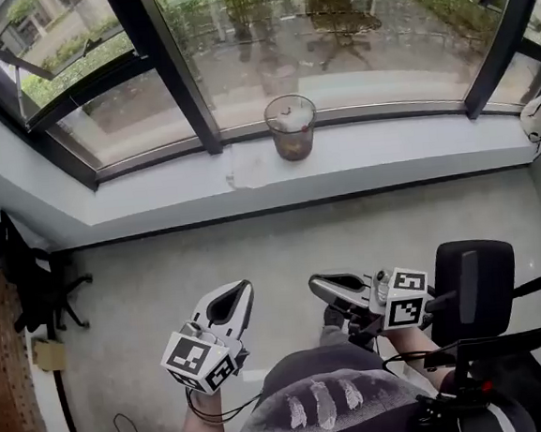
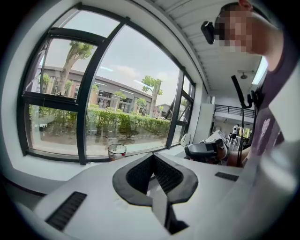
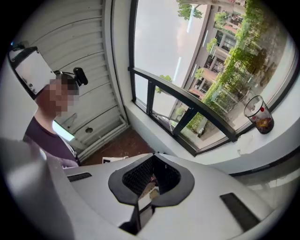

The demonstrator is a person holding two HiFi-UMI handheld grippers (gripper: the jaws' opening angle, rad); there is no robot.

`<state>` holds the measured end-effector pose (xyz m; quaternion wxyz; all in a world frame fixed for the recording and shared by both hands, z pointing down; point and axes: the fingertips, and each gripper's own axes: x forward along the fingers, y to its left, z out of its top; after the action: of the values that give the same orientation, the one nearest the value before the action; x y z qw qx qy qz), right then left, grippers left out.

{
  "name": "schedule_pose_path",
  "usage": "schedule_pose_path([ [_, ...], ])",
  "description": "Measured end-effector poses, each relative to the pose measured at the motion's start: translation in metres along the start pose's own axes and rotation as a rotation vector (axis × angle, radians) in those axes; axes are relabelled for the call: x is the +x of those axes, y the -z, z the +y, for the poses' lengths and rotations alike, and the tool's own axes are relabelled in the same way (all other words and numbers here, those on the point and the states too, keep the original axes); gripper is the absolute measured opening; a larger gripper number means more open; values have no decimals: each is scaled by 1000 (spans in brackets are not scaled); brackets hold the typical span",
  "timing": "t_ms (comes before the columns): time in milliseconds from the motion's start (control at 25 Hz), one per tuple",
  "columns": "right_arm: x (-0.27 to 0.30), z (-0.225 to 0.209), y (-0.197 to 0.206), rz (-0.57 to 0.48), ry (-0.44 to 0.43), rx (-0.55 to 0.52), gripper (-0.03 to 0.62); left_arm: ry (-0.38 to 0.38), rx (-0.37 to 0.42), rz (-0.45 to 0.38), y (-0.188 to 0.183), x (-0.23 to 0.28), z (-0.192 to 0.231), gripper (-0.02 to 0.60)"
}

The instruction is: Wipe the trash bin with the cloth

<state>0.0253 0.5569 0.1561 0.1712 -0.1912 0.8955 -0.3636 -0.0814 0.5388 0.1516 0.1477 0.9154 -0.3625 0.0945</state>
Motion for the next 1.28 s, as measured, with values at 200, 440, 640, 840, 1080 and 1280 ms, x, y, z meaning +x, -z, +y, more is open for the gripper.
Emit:
schedule_pose_path([
  [200, -34, -66, -41, 13, -16, -57, 0, -22, 77, -4, -15, 83, -1, -3],
  [440, -43, -98, -92, 19, 48, -135, 0, -2, 126, 2, -51, 139, 14, -3],
  [640, -27, -123, -123, 29, 121, -108, 0, 16, 114, -8, -80, 169, 48, -3],
  [840, -10, -157, -157, 32, 230, -104, 0, 68, 79, -54, -109, 214, 86, -3],
  [1080, 59, -192, -163, 88, 269, -96, 0, 158, 97, -87, -131, 241, 158, -3],
  [1280, 117, -211, -167, 180, 308, -195, 0, 219, 38, -91, -134, 250, 216, -3],
])
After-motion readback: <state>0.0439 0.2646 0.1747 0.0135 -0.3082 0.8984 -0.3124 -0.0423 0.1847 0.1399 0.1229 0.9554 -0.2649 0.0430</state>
